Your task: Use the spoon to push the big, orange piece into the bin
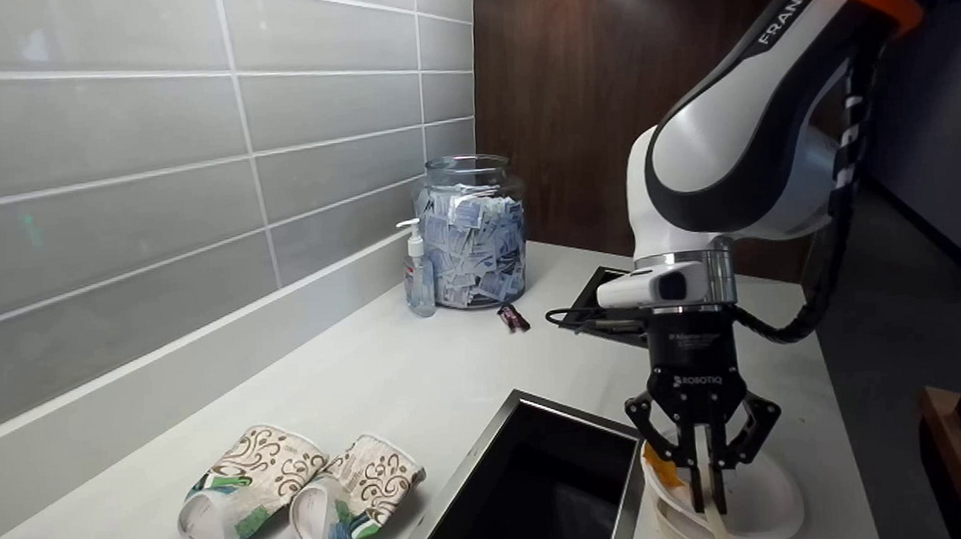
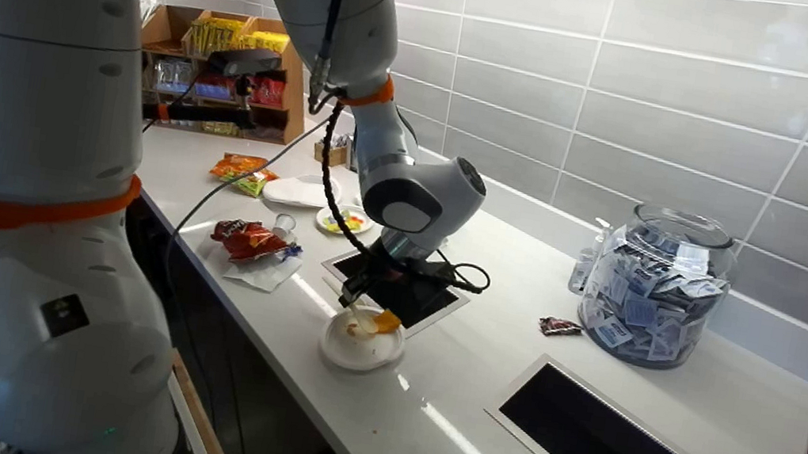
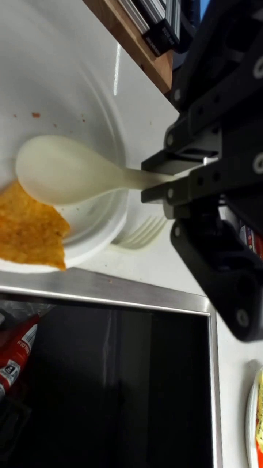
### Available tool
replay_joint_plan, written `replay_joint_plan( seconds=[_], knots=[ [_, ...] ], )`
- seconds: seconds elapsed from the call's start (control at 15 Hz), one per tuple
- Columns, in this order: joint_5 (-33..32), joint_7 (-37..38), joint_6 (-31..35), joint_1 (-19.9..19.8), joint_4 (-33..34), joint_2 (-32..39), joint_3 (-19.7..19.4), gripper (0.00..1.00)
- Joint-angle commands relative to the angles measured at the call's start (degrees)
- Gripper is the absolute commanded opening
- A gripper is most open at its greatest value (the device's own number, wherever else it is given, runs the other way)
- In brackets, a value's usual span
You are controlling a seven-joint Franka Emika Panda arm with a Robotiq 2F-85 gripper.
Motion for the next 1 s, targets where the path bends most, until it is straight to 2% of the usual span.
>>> replay_joint_plan(
  seconds=[0.0,0.47,0.93],
  knots=[
    [-4.2,2.4,-2.2,-1.0,-0.7,-0.4,0.2,0.03],
    [-7.9,1.9,-3.5,-1.2,1.3,1.3,0.9,0.03],
    [-8.8,0.9,-4.9,-1.6,3.0,2.7,1.3,0.03]
  ],
)
